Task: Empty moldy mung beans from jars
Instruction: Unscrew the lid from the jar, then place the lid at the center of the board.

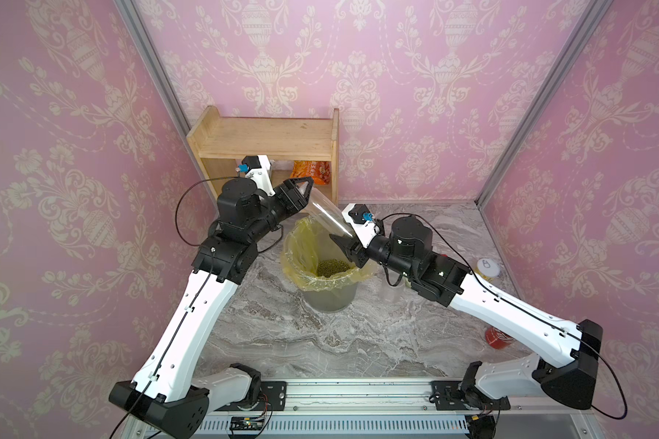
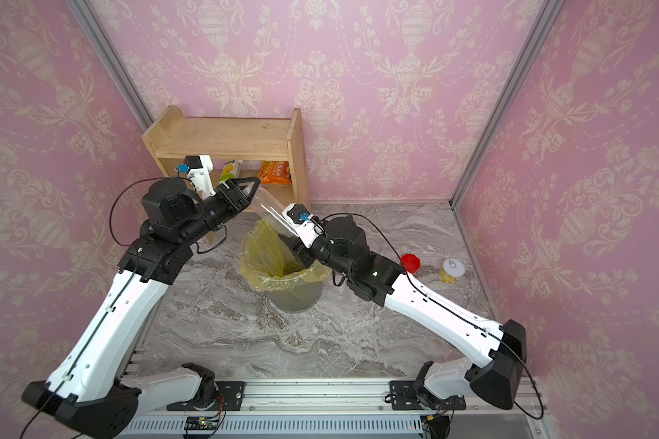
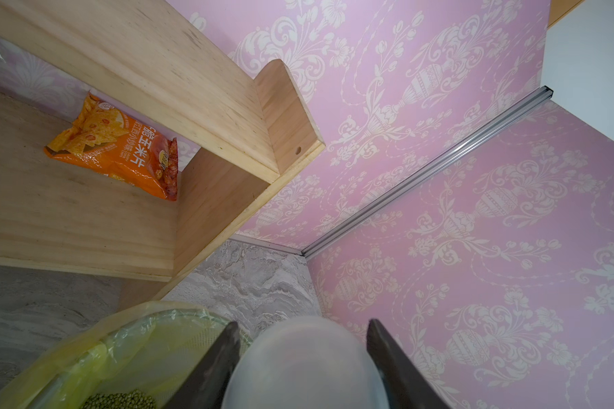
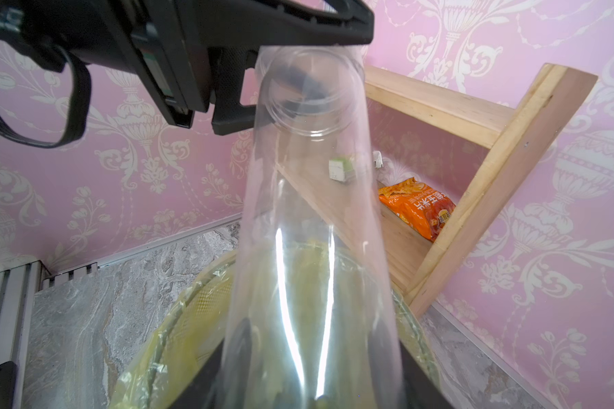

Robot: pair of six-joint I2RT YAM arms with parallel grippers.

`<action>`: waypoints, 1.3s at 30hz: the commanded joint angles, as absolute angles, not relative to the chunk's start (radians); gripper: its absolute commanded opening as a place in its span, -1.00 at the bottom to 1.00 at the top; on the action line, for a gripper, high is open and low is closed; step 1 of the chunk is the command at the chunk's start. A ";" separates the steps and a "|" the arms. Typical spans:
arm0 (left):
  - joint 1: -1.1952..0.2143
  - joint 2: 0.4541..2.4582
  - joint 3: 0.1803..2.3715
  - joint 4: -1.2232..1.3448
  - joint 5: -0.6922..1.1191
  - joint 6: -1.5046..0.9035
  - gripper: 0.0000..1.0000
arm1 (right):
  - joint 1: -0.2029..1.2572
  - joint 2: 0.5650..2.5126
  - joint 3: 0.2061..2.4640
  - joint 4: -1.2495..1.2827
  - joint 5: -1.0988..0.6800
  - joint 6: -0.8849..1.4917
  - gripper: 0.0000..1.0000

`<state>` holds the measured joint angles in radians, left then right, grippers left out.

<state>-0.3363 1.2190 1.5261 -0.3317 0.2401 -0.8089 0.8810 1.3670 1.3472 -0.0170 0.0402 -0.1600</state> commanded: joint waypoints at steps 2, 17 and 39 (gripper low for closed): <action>-0.326 1.237 1.557 -0.396 0.342 -0.788 -0.01 | 0.897 1.353 1.356 0.057 0.002 -0.186 -0.20; -0.267 1.238 1.533 -0.352 0.424 -0.838 -0.02 | 0.888 1.291 1.286 0.100 -0.026 -0.175 -0.20; -0.120 0.882 1.145 -0.389 -0.014 -0.476 0.02 | 0.851 1.204 1.209 0.094 -0.024 -0.127 -0.20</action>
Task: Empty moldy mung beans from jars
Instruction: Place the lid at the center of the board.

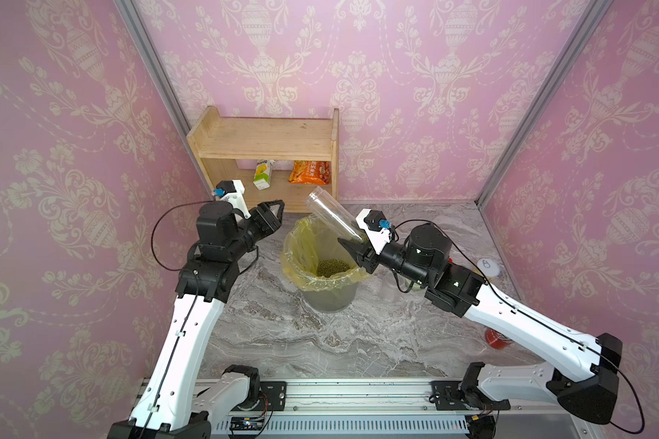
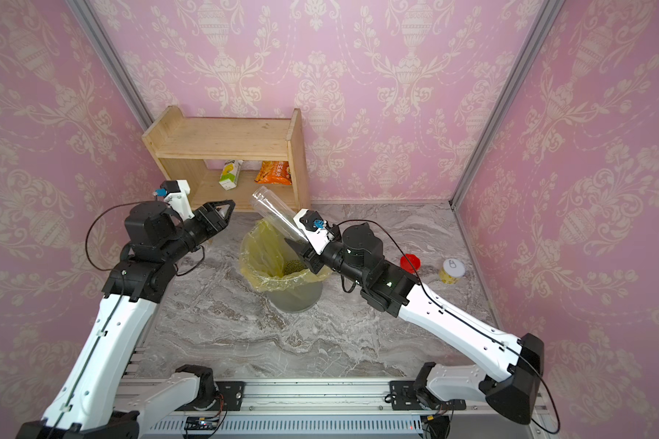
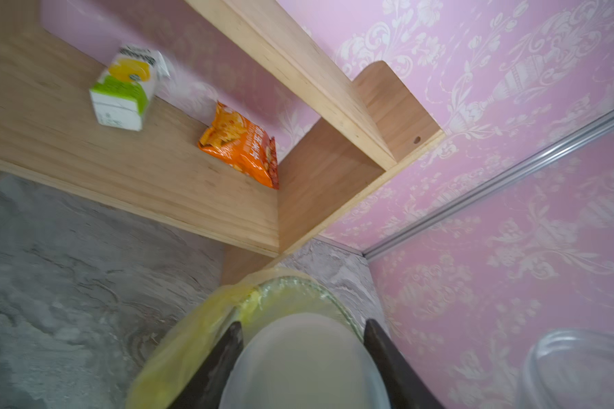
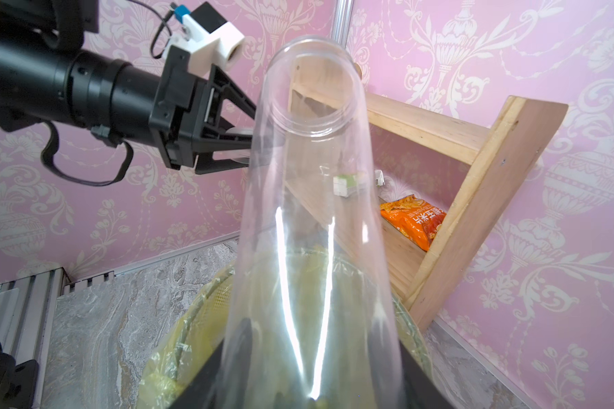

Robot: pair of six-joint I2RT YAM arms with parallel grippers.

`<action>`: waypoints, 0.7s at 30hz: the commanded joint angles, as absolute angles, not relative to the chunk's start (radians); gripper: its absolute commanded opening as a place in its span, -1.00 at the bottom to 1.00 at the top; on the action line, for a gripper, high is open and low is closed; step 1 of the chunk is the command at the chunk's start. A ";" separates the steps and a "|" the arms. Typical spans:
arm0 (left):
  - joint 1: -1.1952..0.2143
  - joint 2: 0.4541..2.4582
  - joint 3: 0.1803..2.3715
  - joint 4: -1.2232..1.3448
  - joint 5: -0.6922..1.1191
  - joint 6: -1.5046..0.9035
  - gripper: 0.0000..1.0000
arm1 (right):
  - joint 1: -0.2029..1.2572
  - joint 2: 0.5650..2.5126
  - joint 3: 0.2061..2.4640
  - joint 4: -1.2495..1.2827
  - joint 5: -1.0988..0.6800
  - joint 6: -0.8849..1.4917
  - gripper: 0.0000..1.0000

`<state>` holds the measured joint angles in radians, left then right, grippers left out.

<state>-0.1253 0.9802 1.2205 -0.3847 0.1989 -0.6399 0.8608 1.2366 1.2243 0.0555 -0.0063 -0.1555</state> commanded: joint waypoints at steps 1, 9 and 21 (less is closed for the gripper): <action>-0.120 0.846 1.096 -0.379 -0.056 -0.460 0.02 | 0.847 1.199 1.205 0.091 -0.031 -0.126 -0.20; -0.121 0.759 0.789 -0.301 -0.237 -0.442 0.05 | 0.825 1.184 1.207 0.058 -0.051 -0.104 -0.19; -0.119 0.864 0.405 0.089 -0.400 -0.484 0.11 | 0.803 1.167 1.220 0.021 -0.074 -0.048 -0.20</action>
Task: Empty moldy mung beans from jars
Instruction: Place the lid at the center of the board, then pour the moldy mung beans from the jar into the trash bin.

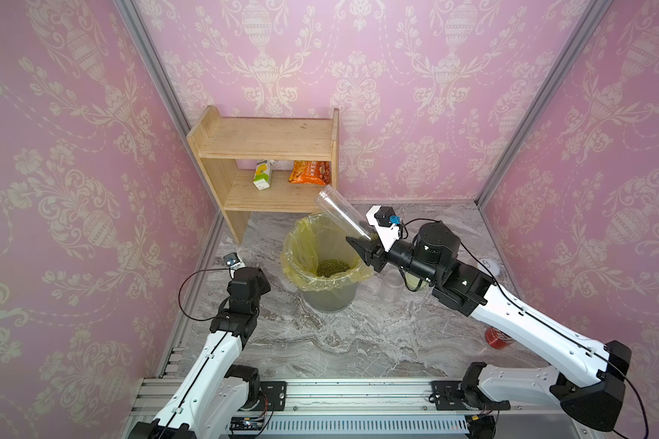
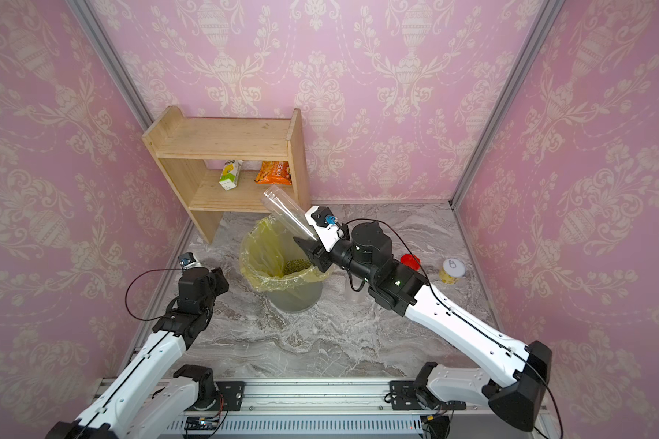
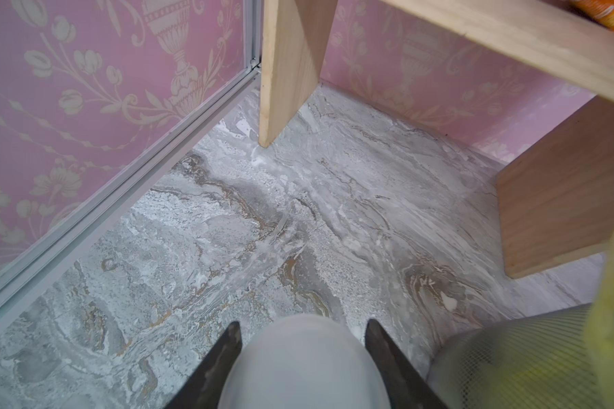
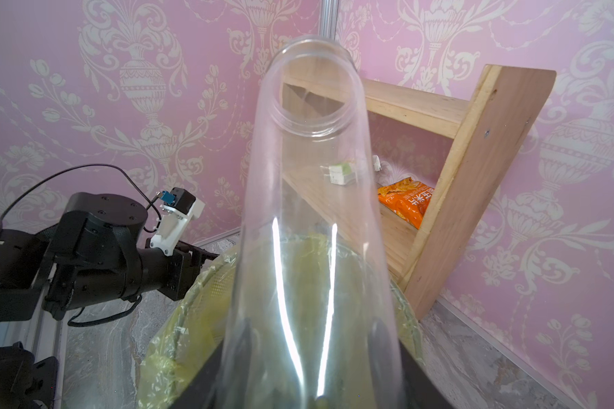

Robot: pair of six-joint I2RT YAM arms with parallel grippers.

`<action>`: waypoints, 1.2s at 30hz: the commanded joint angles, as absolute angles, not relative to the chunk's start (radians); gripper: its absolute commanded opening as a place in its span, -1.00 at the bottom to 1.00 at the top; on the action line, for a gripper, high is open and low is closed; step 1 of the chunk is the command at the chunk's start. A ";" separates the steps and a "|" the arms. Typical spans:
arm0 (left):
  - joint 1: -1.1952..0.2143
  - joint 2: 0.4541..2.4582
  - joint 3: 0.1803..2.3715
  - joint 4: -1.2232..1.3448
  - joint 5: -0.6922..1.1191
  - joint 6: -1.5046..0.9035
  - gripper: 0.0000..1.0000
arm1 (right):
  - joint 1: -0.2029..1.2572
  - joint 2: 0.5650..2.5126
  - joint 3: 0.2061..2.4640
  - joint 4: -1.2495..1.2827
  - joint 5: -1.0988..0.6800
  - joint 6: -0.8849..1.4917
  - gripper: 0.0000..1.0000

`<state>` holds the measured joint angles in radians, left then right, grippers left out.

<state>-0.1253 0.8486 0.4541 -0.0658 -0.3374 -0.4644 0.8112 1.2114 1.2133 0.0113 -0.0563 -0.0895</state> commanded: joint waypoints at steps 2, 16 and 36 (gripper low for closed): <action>-0.119 0.891 0.364 0.148 -0.388 -0.490 0.12 | 0.802 1.163 1.216 0.005 -0.079 -0.037 -0.20; -0.114 0.974 0.235 0.289 -0.355 -0.559 0.50 | 0.804 1.135 1.133 -0.098 -0.067 0.038 -0.20; -0.114 0.512 0.308 0.010 -0.277 -0.474 0.50 | 0.805 1.538 1.931 -1.157 -0.003 0.133 -0.20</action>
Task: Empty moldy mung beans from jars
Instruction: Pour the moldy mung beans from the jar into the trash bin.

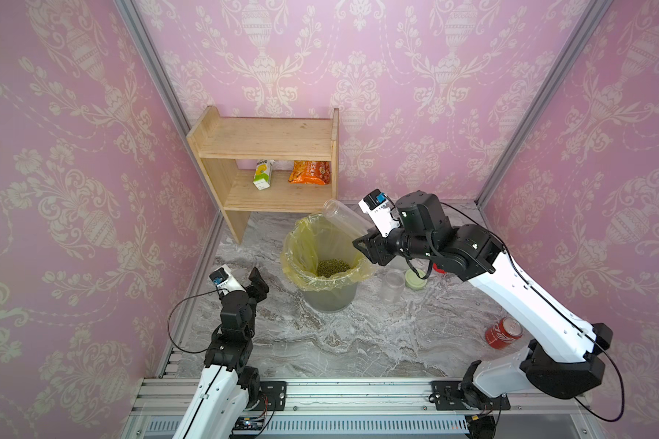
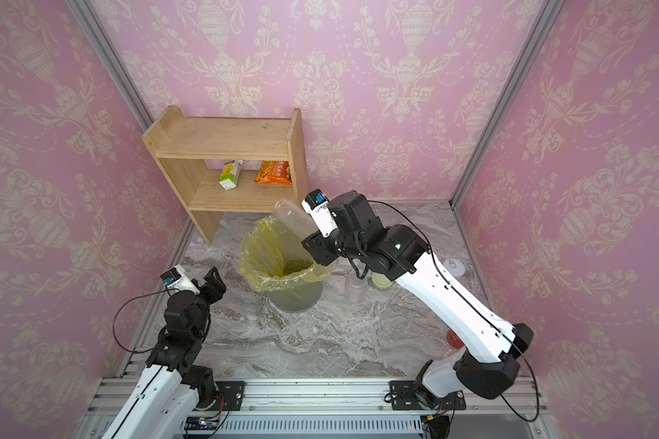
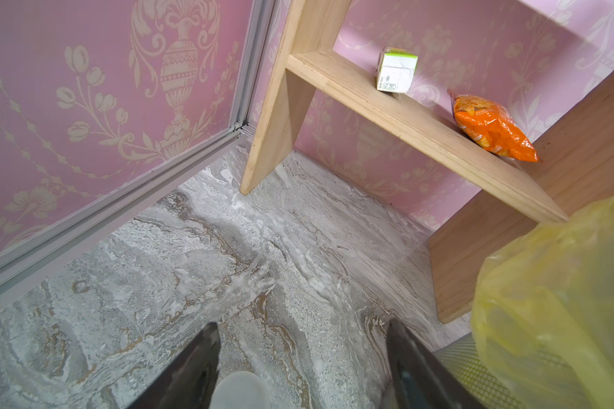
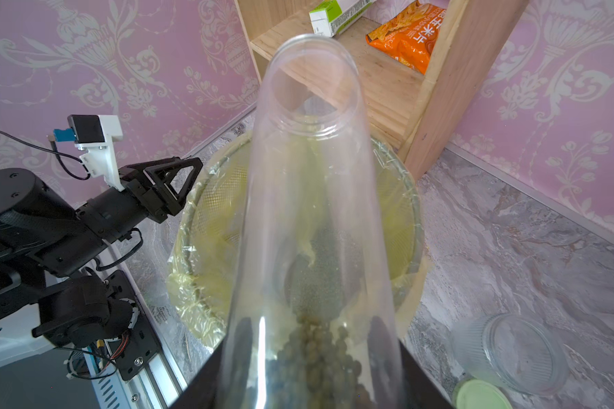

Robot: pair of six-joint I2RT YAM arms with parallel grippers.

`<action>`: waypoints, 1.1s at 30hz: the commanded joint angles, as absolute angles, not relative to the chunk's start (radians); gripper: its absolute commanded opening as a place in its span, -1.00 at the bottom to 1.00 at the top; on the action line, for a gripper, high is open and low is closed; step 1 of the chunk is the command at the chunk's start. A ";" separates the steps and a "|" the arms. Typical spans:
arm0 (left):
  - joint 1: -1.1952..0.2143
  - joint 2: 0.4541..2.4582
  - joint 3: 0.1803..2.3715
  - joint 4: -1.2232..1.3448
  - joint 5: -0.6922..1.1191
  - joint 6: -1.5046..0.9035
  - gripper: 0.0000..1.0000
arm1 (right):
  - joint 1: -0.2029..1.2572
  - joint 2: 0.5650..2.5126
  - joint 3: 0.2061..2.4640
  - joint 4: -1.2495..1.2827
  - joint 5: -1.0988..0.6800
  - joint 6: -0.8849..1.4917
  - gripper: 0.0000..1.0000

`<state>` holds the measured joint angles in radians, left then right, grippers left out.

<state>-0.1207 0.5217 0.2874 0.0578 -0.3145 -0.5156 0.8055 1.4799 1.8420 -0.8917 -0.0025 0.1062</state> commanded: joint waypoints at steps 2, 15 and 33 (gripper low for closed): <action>-0.114 0.513 0.304 0.025 -0.269 -0.468 0.50 | 0.807 1.592 2.017 -1.256 -0.010 0.140 -0.20; -0.114 0.501 0.244 0.121 -0.223 -0.478 0.49 | 0.827 1.978 2.594 -1.718 -0.003 0.136 -0.12; -0.114 0.485 0.328 0.047 -0.179 -0.448 0.51 | 0.826 1.895 2.510 -1.662 0.037 0.176 -0.16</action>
<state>-0.1207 0.4980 0.2718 0.0875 -0.2035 -0.4828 0.8265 1.9667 2.5587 -1.6070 0.0238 0.1555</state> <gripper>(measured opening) 0.751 0.543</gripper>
